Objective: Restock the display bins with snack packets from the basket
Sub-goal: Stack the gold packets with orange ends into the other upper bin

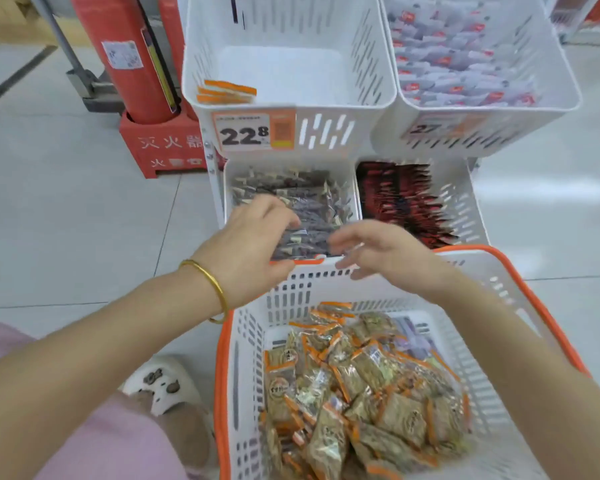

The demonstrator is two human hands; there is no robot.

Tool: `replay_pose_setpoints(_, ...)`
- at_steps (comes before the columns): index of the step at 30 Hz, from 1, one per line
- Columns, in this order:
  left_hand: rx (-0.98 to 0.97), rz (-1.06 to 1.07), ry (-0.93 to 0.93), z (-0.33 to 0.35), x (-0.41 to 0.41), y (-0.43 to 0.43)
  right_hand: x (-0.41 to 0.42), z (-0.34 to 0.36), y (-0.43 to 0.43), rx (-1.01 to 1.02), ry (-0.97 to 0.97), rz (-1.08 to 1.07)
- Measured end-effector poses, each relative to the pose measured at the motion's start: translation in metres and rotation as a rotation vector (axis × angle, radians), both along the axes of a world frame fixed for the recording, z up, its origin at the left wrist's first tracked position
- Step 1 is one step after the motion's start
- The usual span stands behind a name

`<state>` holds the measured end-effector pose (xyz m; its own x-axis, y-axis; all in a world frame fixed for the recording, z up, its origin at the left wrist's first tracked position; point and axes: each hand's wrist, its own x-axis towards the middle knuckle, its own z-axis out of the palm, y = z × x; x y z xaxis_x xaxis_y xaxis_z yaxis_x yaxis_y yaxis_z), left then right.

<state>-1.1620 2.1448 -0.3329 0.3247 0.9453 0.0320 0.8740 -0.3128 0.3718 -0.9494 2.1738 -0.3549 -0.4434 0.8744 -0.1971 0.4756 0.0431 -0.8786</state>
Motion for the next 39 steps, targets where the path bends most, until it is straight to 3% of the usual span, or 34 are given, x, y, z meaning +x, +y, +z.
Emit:
replay_pose_setpoints(4,-0.253,-0.093,0.161,-0.024,0.009,-0.025,0.038,-0.120,-0.019,-0.069,-0.506,-0.025)
replay_pose_setpoints(7,-0.300,-0.088,0.233,-0.037,0.008,-0.034,0.049,-0.180,-0.032,-0.058,-0.766,0.037)
replay_pose_setpoints(13,-0.344,-0.116,0.278,-0.049,0.018,-0.029,0.040,-0.224,-0.051,0.084,-1.020,0.166)
replay_pose_setpoints(18,-0.408,-0.126,0.259,-0.052,0.027,-0.022,0.030,-0.228,-0.039,-0.063,-0.731,0.127)
replay_pose_setpoints(24,-0.431,-0.145,0.232,-0.052,0.036,-0.018,0.022,-0.241,-0.050,-0.010,-0.863,0.077)
replay_pose_setpoints(31,-0.468,-0.155,0.226,-0.055,0.043,-0.016,0.018,-0.222,-0.053,0.069,-0.665,0.060)
replay_pose_setpoints(33,-0.469,-0.156,0.223,-0.056,0.044,-0.014,0.018,-0.202,-0.049,0.096,-0.531,-0.045)
replay_pose_setpoints(36,-0.486,-0.122,0.217,-0.059,0.045,-0.011,0.021,-0.159,-0.038,-0.046,-0.189,-0.182)
replay_pose_setpoints(39,-0.524,-0.012,0.083,-0.064,0.047,-0.013,0.019,-0.114,-0.030,-0.152,0.142,-0.315)
